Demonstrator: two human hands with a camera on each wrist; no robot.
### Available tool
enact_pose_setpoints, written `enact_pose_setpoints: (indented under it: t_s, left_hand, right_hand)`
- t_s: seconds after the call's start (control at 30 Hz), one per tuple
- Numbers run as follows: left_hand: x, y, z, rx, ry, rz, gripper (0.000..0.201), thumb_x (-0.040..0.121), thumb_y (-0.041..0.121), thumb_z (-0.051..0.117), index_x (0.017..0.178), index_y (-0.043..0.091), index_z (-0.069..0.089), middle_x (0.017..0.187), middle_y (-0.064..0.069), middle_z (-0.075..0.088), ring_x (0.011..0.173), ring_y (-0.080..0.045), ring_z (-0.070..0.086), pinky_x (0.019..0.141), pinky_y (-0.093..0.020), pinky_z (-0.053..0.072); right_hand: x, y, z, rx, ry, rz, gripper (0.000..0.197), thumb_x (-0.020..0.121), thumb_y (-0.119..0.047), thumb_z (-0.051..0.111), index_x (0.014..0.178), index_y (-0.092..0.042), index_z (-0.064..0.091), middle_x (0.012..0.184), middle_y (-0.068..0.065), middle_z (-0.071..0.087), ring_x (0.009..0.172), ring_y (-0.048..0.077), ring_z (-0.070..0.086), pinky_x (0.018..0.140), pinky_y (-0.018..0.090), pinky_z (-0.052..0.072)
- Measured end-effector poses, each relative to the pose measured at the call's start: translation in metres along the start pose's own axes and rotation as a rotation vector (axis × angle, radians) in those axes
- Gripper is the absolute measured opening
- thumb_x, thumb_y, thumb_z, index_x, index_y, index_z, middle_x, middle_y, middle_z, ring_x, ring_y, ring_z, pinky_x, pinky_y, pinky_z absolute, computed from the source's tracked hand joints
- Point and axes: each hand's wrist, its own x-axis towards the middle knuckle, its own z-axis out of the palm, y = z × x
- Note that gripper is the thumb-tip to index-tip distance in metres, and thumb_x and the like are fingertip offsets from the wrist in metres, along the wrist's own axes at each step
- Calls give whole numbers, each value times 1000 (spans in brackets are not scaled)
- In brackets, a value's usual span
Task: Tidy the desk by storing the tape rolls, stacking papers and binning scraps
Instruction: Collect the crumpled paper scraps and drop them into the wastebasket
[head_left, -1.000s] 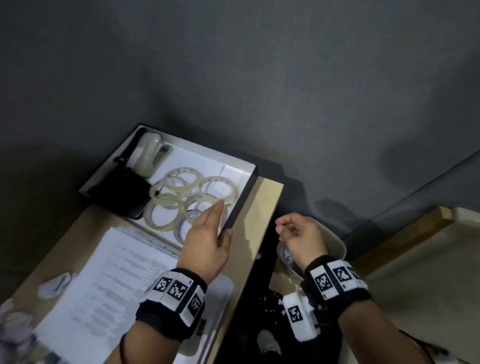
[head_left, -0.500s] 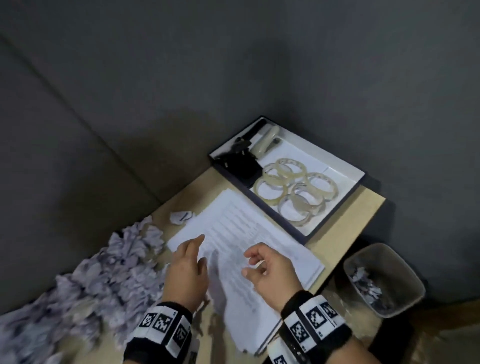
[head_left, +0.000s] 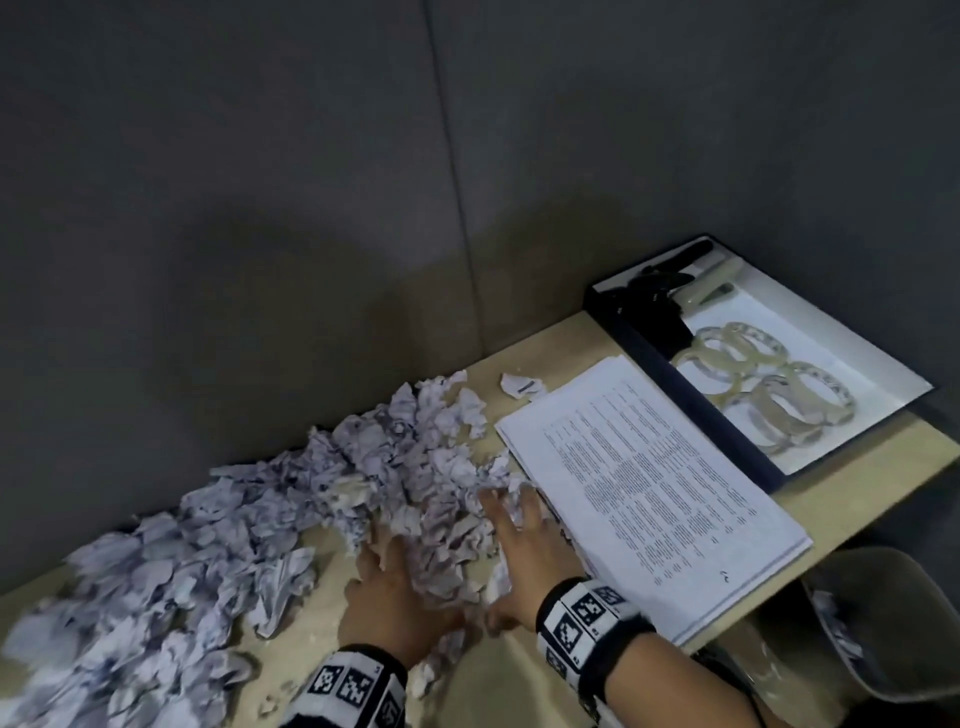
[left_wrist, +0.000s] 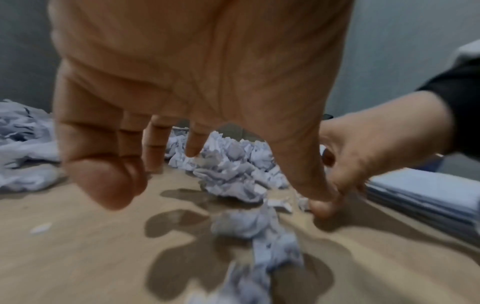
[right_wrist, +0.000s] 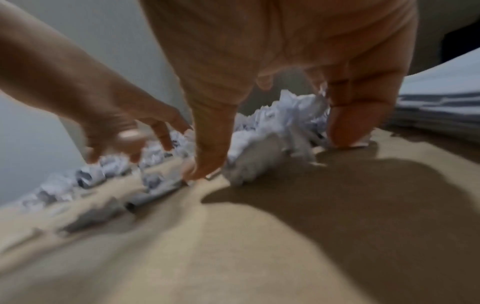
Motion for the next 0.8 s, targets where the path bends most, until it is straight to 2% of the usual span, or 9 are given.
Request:
enact_pose_setpoints:
  t_s: [0.13,0.23,0.3,0.37,0.47,0.53,0.6,0.7,0.8]
  left_hand:
    - [-8,-22,12,101,-136,-6,139,47,63,79,148,30,-11,136,-9,21,123,-37,41,99,-43,44]
    - [-6,-29,20,128,-155,-9,141,55,44,86,145,29,-21,133,-11,19,118,-36,47,97,-41,46]
    - [-3,-32,21,49,-112,2,136,59,27,87,146,30,-18,131,-10,20,109,-32,55,94,-38,49]
    - [0,-34,20,-43,-57,46,130,62,11,82,147,30,-15,131,-11,21,97,-28,61,91,-35,51]
    - [8,-33,16,-124,27,111,128,64,3,75,146,32,-19,132,-13,22,88,-28,63,87,-35,52]
    - [14,-31,13,-152,54,136,125,66,3,71,145,35,-22,135,-14,20,89,-29,63,84,-35,52]
    - [18,-28,9,-178,38,159,128,65,11,75,144,36,-22,139,-16,16,100,-31,60,88,-35,51]
    - [22,-21,3,-118,-31,206,149,50,40,88,143,35,-27,149,-20,1,126,-33,45,100,-37,45]
    - [22,-6,-1,-37,-56,209,158,36,58,87,142,38,-28,153,-17,-14,141,-36,22,108,-41,36]
  right_hand:
    - [18,-13,-3,-103,25,7,138,60,-47,85,137,-48,-29,151,16,-31,131,40,36,96,42,48]
    - [39,-18,-12,-159,4,6,137,60,-46,85,138,-49,-27,152,17,-30,119,38,51,89,41,53]
    - [52,-19,-15,-134,-31,-9,127,62,-37,86,144,-47,-10,154,18,-19,117,39,53,93,42,51]
    - [56,-19,-13,-89,-38,-18,103,69,-24,83,145,-40,15,155,16,-7,116,39,53,96,42,49]
    - [55,-18,-8,-62,10,-36,69,82,-8,67,140,-27,34,151,15,9,112,38,52,95,40,49]
    - [54,-18,-4,-54,27,-36,53,87,-4,54,135,-22,40,146,14,17,108,36,52,91,37,49]
    - [54,-17,-3,-4,32,-24,46,90,-5,45,133,-22,43,140,13,24,107,34,51,90,36,47]
    - [55,-16,-6,21,41,-9,43,91,-7,42,132,-21,44,132,14,32,104,35,53,85,35,44]
    - [56,-13,-10,-9,66,-31,44,87,-2,41,129,-17,47,128,14,34,96,35,57,78,32,44]
